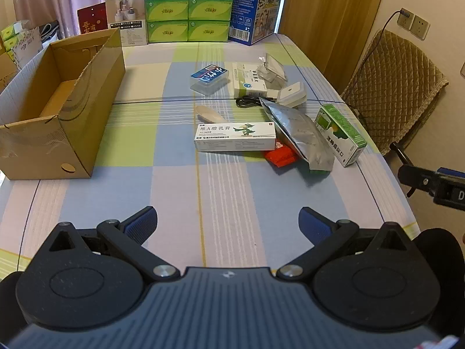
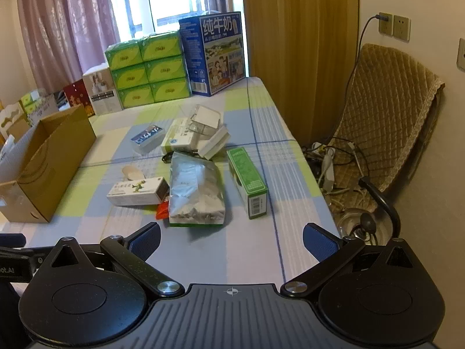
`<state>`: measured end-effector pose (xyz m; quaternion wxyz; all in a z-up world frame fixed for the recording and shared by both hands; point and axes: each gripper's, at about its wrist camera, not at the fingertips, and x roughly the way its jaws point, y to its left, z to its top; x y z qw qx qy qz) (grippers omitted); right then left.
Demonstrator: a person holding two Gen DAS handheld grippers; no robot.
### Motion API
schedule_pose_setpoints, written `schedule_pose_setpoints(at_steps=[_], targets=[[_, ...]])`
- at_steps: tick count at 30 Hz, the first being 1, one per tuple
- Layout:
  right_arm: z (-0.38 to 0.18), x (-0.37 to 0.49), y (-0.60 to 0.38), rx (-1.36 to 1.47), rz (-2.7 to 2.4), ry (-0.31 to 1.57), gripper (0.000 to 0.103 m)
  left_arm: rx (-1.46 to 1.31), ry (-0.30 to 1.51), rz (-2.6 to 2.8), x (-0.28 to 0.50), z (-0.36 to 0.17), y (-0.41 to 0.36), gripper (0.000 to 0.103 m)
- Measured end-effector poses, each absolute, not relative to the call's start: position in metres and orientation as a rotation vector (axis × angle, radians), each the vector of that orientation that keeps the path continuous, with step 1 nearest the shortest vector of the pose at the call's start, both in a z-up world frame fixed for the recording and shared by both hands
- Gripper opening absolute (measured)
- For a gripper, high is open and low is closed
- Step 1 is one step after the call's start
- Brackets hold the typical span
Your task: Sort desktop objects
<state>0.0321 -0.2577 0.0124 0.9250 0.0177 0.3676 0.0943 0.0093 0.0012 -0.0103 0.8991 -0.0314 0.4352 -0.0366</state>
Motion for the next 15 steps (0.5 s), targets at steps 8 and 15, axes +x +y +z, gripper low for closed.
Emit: schedule_pose_setpoints(at_steps=[8, 15], targets=[[0.0112, 0.0316, -0.2554, 0.017, 0.191, 0.760, 0.101, -0.069, 0.902, -0.084, 0.0091, -0.0111, -0.0001, 0.102], [0.0106, 0.0315, -0.2544, -0.001, 0.182, 0.769, 0.101, -0.074, 0.904, -0.092, 0.0086, -0.0105, -0.0013, 0.102]])
